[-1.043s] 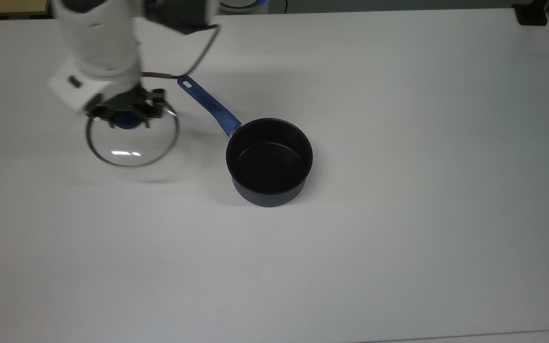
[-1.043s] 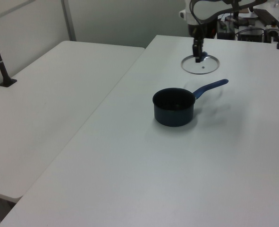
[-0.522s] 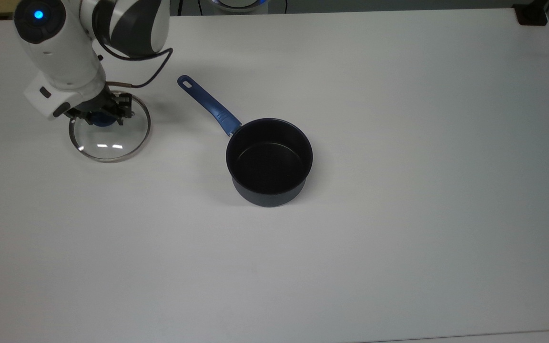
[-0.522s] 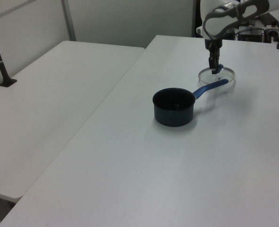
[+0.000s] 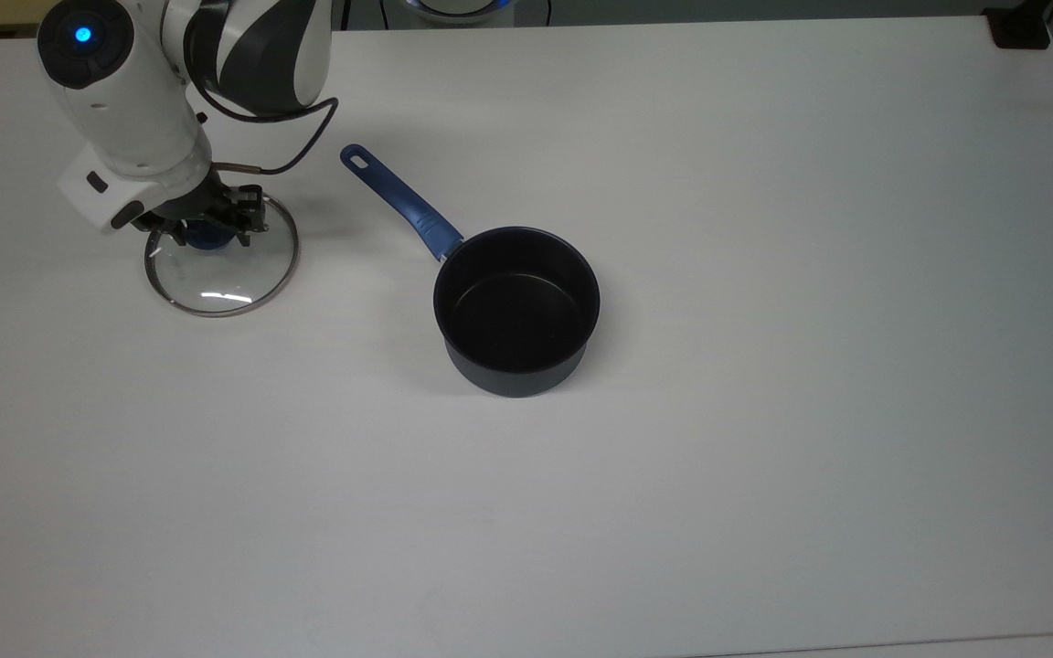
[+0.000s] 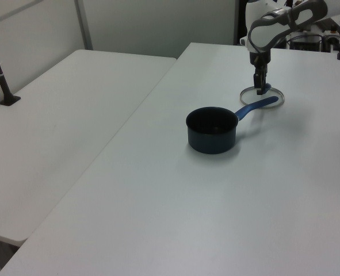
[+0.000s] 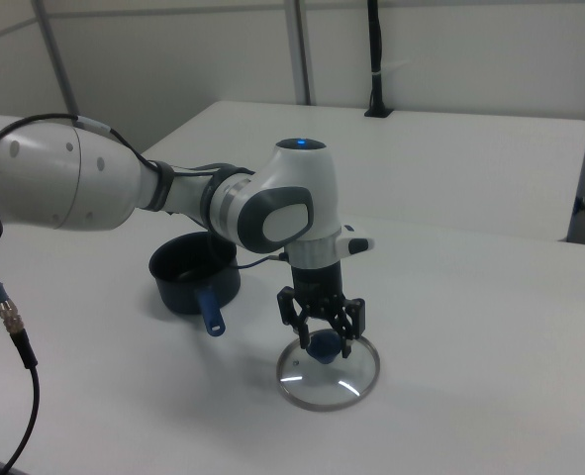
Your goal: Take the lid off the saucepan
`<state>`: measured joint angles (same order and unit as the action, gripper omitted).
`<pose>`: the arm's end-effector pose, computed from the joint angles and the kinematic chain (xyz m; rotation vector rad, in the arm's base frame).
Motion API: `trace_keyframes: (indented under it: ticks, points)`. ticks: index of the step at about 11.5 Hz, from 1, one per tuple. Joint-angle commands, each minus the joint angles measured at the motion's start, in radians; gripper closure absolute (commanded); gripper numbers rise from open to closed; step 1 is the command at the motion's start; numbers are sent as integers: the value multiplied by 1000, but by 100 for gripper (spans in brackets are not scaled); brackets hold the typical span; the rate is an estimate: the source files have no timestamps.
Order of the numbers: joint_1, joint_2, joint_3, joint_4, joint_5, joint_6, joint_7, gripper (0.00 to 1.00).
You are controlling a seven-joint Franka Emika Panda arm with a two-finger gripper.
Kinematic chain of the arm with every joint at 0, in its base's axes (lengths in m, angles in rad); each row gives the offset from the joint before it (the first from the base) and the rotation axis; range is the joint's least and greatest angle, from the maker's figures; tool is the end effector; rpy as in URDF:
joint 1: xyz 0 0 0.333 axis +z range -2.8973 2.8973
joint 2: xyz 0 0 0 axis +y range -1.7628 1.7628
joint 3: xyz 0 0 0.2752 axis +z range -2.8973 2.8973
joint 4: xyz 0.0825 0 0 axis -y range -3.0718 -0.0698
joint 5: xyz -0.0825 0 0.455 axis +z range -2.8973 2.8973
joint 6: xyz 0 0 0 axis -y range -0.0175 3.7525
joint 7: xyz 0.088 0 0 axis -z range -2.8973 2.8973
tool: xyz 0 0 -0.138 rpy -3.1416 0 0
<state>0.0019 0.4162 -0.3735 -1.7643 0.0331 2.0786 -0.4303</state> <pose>0.6395 -0.2413 0.2306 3.0523 0.0995 -0.1748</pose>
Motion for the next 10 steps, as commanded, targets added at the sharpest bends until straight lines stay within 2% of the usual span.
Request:
trace_keyframes:
  ticks: [1,2,4,6,9,10]
  points:
    - [6,-16,5,-14,21,17,16,0]
    - [9,-26,7,18,21,-3,37,0]
    - [23,-65,63,74,-21,-63,195,0]
    - [50,-161,93,89,-51,-139,228,0]
    - [143,-319,110,86,-52,-299,297,0]
    - [147,-361,143,82,-58,-352,297,0]
